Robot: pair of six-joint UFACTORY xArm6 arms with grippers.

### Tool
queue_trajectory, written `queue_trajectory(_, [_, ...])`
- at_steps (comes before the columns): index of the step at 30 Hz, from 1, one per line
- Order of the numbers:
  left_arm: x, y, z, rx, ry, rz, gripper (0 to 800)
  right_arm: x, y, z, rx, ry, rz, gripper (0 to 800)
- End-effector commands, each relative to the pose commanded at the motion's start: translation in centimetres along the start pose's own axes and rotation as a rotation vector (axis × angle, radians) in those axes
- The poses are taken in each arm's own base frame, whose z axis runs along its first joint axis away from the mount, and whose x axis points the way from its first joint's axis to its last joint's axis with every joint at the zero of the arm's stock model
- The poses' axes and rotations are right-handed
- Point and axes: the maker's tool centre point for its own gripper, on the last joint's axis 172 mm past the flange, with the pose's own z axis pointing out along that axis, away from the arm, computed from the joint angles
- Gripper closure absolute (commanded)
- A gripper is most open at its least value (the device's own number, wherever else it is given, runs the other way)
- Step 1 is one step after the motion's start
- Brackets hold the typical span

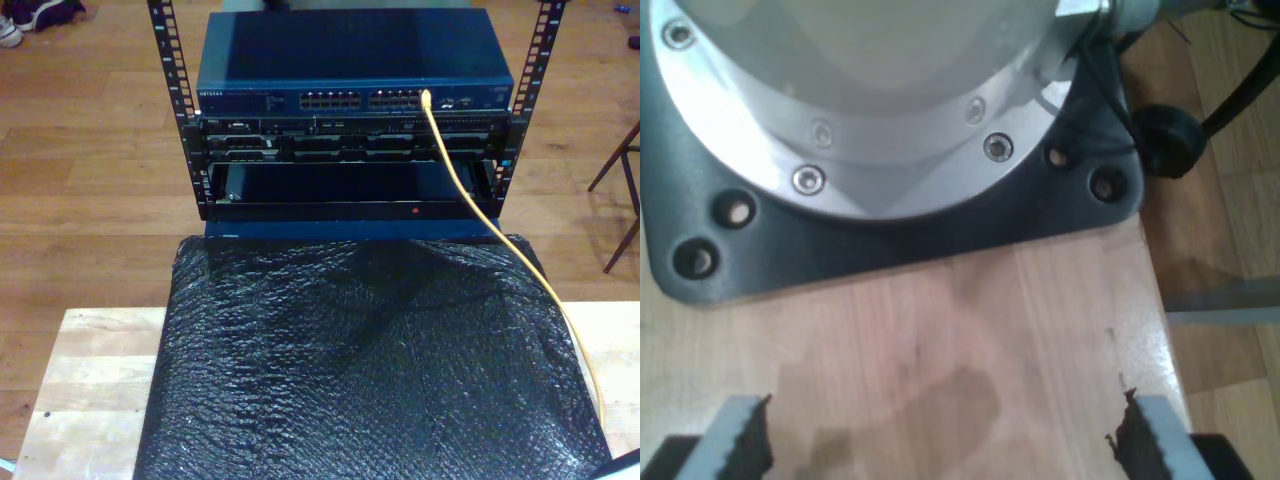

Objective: Grab the cable and plug it in

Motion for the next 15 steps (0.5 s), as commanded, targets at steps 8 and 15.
queue_trajectory(8, [0.0, 0.0, 0.0, 0.000, -0.002, 0.000, 0, 0.0, -0.4, 2.5, 0.001, -0.019, 0.002, 1])
queue_trajectory(15, [0.0, 0.0, 0.0, 0.000, -0.002, 0.000, 0, 1.0, -1.5, 3.9, 0.017, 0.030, 0.000, 1])
